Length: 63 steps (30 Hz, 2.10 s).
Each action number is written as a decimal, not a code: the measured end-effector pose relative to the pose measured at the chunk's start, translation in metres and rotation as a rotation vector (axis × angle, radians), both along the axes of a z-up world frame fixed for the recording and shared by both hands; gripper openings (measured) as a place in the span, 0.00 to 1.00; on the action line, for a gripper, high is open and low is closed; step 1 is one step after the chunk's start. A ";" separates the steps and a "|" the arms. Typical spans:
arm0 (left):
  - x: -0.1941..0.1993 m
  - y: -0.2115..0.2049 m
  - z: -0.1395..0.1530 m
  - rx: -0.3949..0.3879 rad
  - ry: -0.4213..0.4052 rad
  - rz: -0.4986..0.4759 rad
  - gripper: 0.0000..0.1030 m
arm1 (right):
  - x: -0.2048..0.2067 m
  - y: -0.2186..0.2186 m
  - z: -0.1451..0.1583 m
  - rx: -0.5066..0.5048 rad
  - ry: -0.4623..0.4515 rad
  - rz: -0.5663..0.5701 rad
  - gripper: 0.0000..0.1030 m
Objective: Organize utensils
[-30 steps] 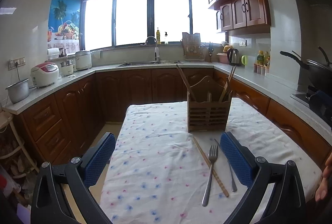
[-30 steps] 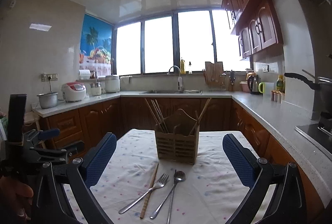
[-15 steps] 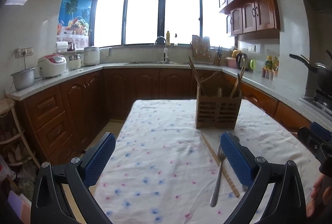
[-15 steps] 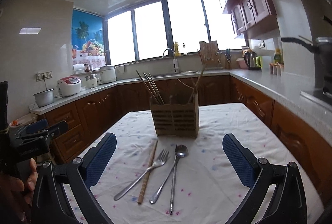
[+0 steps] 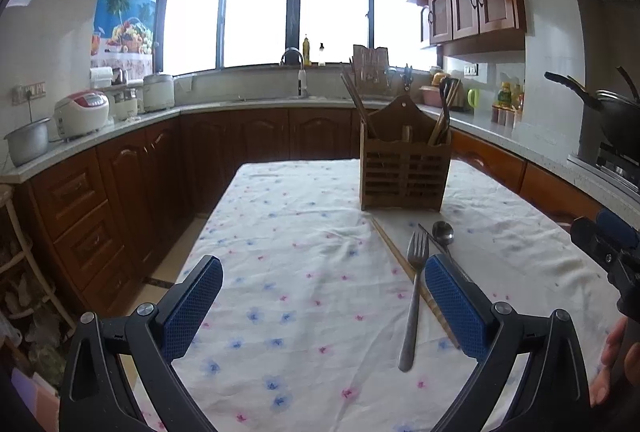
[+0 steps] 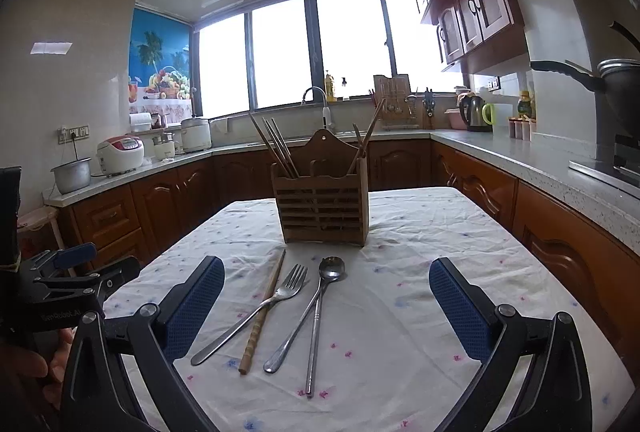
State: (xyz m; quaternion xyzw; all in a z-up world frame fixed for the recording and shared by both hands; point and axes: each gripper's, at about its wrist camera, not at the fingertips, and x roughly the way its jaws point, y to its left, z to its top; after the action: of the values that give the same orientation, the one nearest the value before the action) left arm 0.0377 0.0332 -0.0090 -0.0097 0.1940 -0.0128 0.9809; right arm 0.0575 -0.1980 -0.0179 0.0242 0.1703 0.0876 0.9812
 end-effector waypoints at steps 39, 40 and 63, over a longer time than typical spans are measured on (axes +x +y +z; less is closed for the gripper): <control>-0.011 -0.003 -0.005 -0.016 0.007 0.019 0.99 | -0.004 0.001 0.001 0.020 -0.019 0.017 1.00; -0.011 -0.003 -0.005 -0.014 0.008 0.019 0.99 | -0.004 0.001 0.002 0.021 -0.021 0.017 1.00; -0.012 -0.009 -0.002 0.000 0.011 0.018 0.99 | -0.005 0.002 0.010 0.023 -0.041 0.032 1.00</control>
State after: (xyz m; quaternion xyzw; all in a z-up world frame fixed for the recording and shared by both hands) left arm 0.0254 0.0239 -0.0110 -0.0117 0.1991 -0.0038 0.9799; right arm 0.0527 -0.1963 -0.0084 0.0309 0.1493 0.1059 0.9826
